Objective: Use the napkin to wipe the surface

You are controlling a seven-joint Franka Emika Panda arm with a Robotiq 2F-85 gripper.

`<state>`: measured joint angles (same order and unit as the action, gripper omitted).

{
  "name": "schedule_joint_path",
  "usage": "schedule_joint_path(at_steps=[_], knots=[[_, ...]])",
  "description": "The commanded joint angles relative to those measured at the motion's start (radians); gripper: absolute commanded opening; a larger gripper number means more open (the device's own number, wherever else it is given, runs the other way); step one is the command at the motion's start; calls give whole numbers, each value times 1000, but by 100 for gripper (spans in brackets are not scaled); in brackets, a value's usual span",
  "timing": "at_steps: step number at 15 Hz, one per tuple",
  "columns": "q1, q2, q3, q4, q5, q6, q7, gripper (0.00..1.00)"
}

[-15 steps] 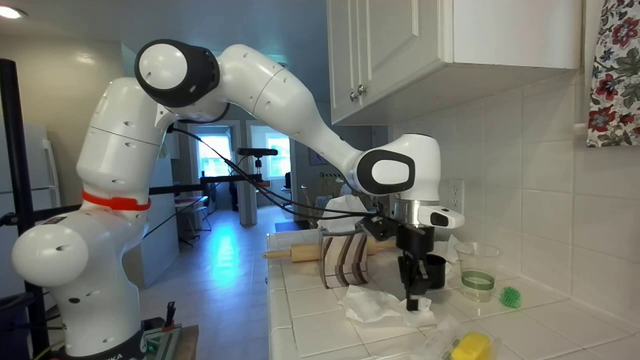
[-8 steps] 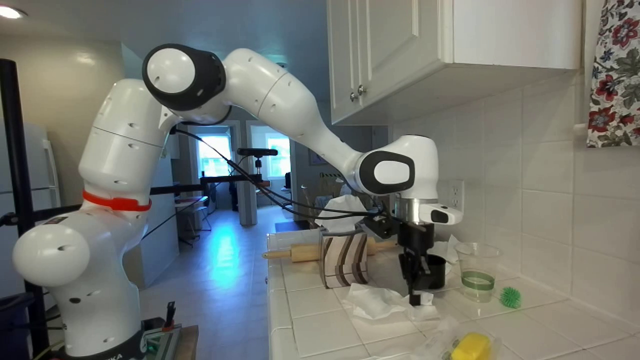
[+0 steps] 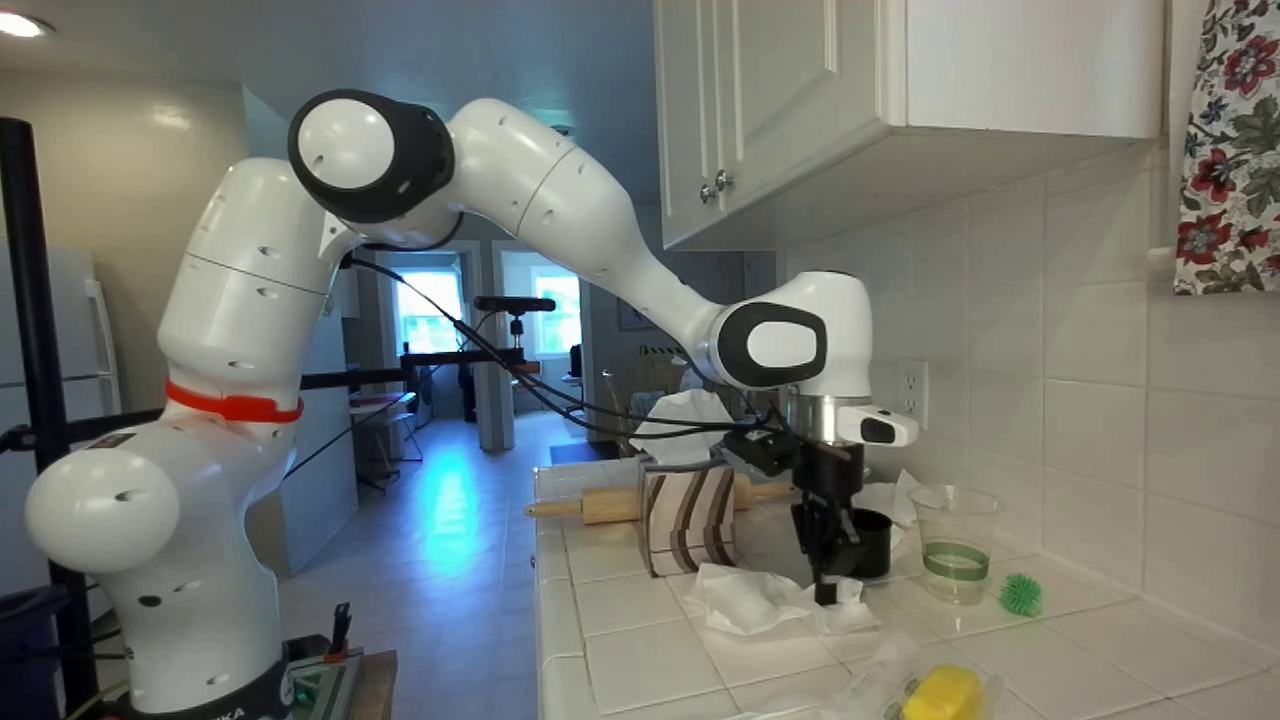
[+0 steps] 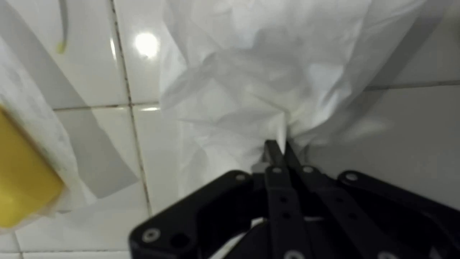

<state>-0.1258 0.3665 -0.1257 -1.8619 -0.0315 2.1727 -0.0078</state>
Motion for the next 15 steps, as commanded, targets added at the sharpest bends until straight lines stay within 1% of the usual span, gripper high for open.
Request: schedule_joint_path(at_steps=[1,5,10,15], knots=[[-3,7,-1,1,-30,-26,-26,0],[-20,-7,-17,-28,-38,-3,-19,0],[-50,-3,-41,-13,-22,22,-14,0],[-77,14,-44,13,-2,104,-19,0]])
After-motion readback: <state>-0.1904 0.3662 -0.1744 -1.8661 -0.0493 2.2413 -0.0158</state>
